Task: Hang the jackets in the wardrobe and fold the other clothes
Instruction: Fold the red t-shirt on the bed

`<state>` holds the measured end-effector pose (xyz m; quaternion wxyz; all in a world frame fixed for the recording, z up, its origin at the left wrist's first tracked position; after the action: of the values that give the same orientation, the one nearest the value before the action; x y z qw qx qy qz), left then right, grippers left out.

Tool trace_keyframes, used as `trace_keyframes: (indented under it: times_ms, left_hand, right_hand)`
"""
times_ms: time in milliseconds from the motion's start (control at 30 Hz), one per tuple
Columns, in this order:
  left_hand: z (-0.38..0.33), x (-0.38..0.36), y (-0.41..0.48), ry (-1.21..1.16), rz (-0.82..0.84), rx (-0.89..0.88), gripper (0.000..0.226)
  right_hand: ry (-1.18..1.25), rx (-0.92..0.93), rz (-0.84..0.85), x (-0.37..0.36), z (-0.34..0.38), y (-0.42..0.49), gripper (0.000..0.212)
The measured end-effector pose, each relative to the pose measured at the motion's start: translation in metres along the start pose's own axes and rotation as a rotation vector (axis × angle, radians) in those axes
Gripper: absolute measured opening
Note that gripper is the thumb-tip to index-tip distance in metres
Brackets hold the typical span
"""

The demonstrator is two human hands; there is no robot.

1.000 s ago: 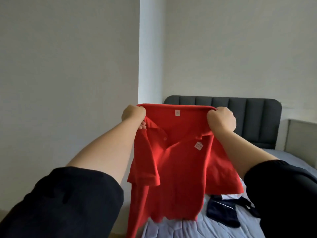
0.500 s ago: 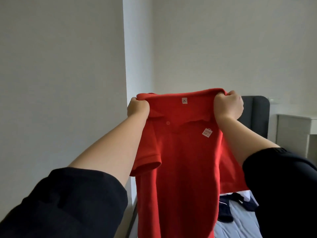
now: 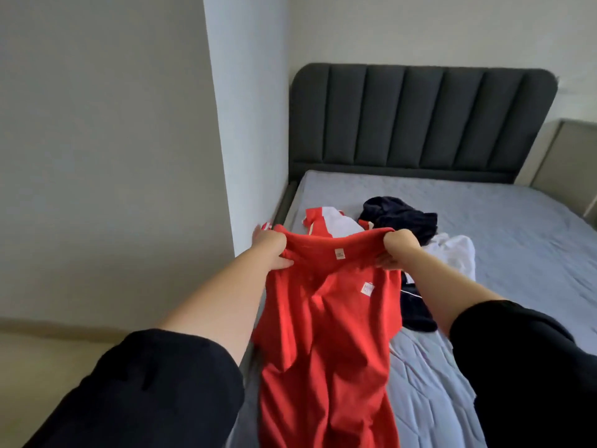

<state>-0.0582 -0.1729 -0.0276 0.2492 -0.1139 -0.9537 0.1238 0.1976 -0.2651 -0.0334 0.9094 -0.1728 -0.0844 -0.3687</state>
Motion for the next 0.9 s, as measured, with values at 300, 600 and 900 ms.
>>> trace_keyframes:
  times_ms: [300,600,900]
  left_hand:
    - [-0.045,-0.041,0.071,0.221,-0.049,-0.317,0.078]
    - [0.179,-0.128,0.103,0.872,0.359,-0.176,0.069]
    - [0.229,-0.127,0.132,0.816,0.137,-0.461,0.044]
  right_hand:
    - [0.014,0.478,0.004,-0.053,0.046,0.051,0.073]
    - [-0.667,-0.023,0.247,-0.171,-0.214,0.037,0.069]
    - [-0.817,0.243,-0.048,-0.191,-0.272,0.019,0.064]
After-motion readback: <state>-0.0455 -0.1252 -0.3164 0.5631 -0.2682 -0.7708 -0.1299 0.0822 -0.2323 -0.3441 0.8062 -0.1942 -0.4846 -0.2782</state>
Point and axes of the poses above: each hand's wrist, its own y-axis towards the middle knuckle, its own x-axis out of the back of the hand, z = x × y, the point moved 7 cm from there along y, towards the middle knuckle, and after that the axes turned 14 degrees about y, right-handed, at the moved point
